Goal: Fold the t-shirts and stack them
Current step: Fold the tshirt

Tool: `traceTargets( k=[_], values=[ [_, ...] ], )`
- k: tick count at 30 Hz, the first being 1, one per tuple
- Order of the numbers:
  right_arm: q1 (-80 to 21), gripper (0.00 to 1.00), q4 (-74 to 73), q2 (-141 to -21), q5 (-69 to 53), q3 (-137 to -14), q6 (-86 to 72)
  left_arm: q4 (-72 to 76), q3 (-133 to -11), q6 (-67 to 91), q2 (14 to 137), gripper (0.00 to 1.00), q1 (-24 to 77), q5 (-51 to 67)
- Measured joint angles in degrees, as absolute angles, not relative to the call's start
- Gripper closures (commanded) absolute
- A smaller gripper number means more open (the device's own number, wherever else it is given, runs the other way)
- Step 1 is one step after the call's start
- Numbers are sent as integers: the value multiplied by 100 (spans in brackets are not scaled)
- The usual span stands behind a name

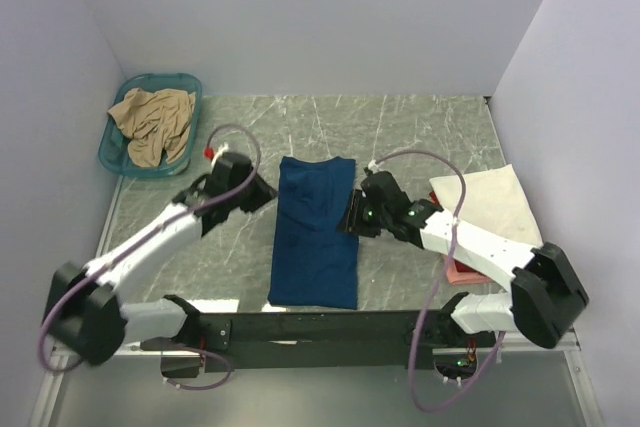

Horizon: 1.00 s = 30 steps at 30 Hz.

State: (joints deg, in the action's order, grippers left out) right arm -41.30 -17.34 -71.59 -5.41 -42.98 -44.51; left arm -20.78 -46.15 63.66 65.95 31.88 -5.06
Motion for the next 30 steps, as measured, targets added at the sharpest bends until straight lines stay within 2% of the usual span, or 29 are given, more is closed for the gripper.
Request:
traceTargets(
  k=[6, 13, 26, 29, 30],
  values=[
    [-3870, 64, -1673, -8007, -543, -4615, -4119, -1925, -6222, 5618, 8552, 55, 2620, -281],
    [-3822, 66, -1455, -8388, -580, -4425, -4010, -2003, -7078, 5179, 9824, 52, 2495, -281],
    [-3601, 66, -1149, -8825, -696, -4416, -3874, -2045, -7686, 4729, 10982, 54, 2477, -40],
    [-3573, 66, -1212, -8755, -720, -4464, -3844, -2038, -7693, 4720, 11056, 58, 2477, 32],
    [-3557, 66, -1232, -8709, -722, -4491, -3841, -2038, -7697, 4718, 11087, 65, 2477, 45]
  ],
)
